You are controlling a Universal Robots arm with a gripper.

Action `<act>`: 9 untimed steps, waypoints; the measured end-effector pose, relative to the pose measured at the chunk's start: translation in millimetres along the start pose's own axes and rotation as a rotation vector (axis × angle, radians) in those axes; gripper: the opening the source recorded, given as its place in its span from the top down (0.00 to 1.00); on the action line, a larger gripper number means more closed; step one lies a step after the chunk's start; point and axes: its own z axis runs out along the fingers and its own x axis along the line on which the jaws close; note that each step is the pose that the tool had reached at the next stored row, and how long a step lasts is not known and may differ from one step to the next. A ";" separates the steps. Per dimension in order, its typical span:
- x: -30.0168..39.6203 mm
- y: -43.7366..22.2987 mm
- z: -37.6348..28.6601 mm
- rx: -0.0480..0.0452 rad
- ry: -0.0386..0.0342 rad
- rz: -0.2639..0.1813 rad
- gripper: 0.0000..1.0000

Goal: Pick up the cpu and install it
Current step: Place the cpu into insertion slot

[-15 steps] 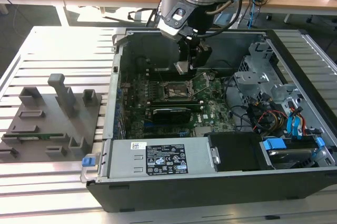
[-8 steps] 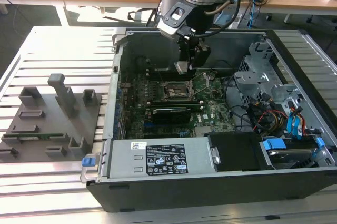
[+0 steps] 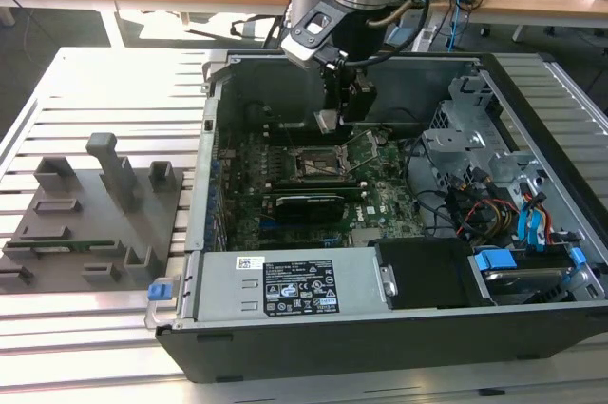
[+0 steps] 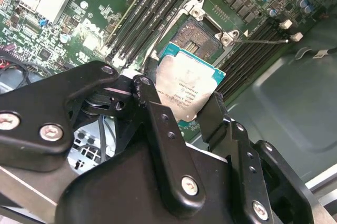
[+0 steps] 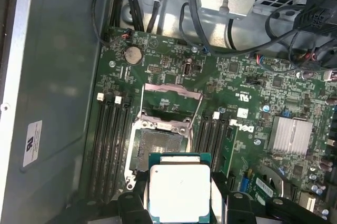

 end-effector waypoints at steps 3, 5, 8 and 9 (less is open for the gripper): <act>0.0 0.0 0.0 0.0005 0.0007 0.016 0.45; 0.0 0.0 0.0 0.0009 0.0012 0.027 0.45; 0.0 0.0 0.1 0.0016 0.0021 0.048 0.45; 0.0 0.0 0.1 0.0019 0.0025 0.056 0.45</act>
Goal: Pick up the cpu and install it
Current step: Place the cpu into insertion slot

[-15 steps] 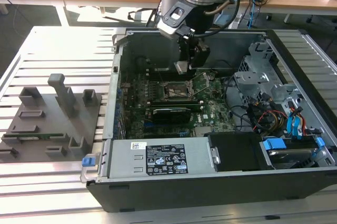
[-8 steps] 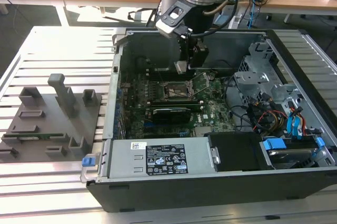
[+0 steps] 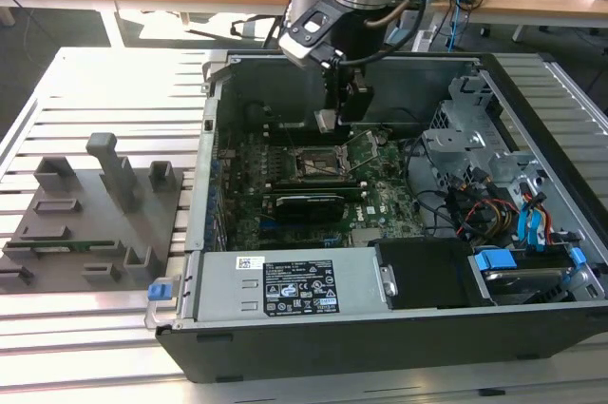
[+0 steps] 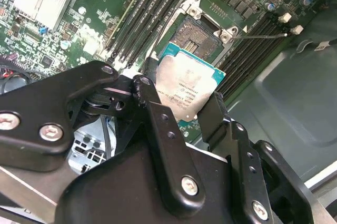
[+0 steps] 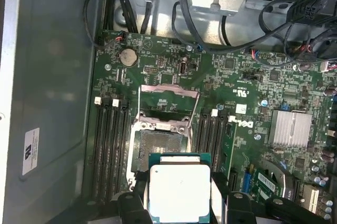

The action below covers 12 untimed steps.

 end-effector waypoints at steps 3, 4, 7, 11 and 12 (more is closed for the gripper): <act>0.0 0.0 0.0 0.0006 0.0008 0.018 0.45; 0.0 0.0 0.0 0.0009 0.0011 0.025 0.45; 0.0 0.0 0.0 0.0015 0.0019 0.042 0.45; 0.0 0.0 0.1 0.0024 0.0031 0.070 0.45; 0.0 0.0 0.1 0.0025 0.0033 0.075 0.45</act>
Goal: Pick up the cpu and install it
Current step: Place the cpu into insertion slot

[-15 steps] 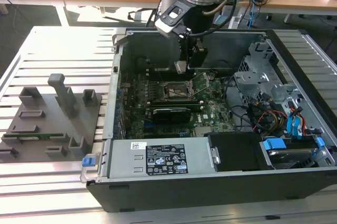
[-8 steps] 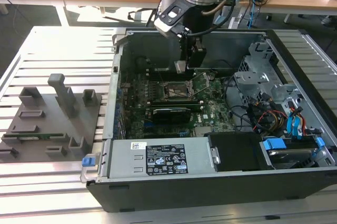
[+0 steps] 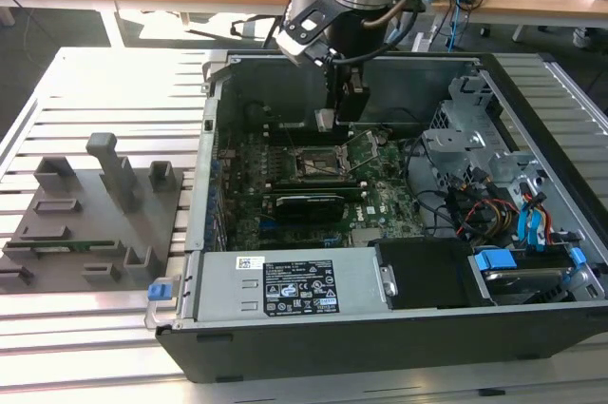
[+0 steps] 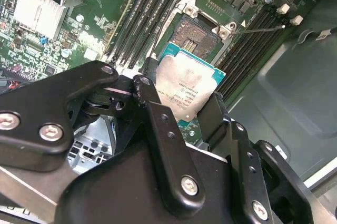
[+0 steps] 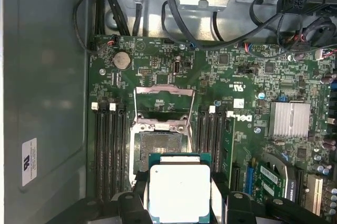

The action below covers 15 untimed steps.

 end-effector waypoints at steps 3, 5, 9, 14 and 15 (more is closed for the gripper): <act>0.0 0.0 0.0 0.0005 0.0007 0.015 0.45; 0.0 0.0 0.1 0.0008 0.0011 0.023 0.45; 0.0 0.0 0.1 0.0016 0.0021 0.045 0.45; 0.0 0.0 0.1 0.0027 0.0035 0.078 0.45; 0.0 0.0 0.1 0.0029 0.0038 0.084 0.45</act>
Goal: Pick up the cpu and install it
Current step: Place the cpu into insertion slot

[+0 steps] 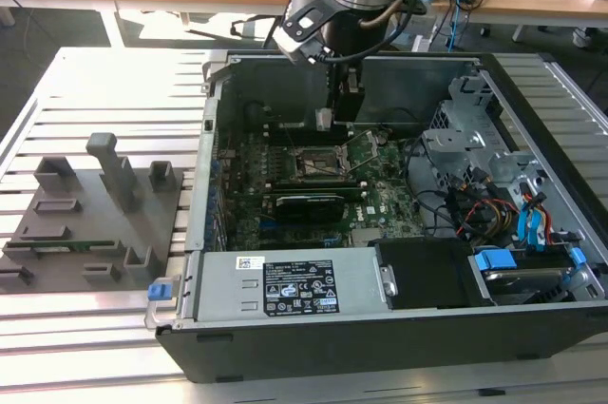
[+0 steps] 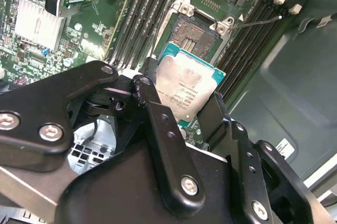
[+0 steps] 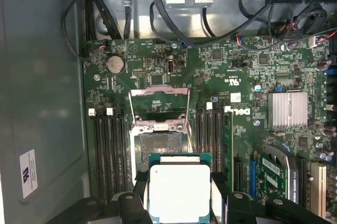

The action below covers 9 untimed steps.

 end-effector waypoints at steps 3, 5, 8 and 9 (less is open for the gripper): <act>0.0 0.0 0.0 0.0004 0.0005 0.012 0.45; 0.0 0.0 0.0 0.0008 0.0011 0.024 0.45; 0.0 0.0 0.1 0.0016 0.0021 0.047 0.45; 0.0 0.0 0.1 0.0018 0.0023 0.052 0.45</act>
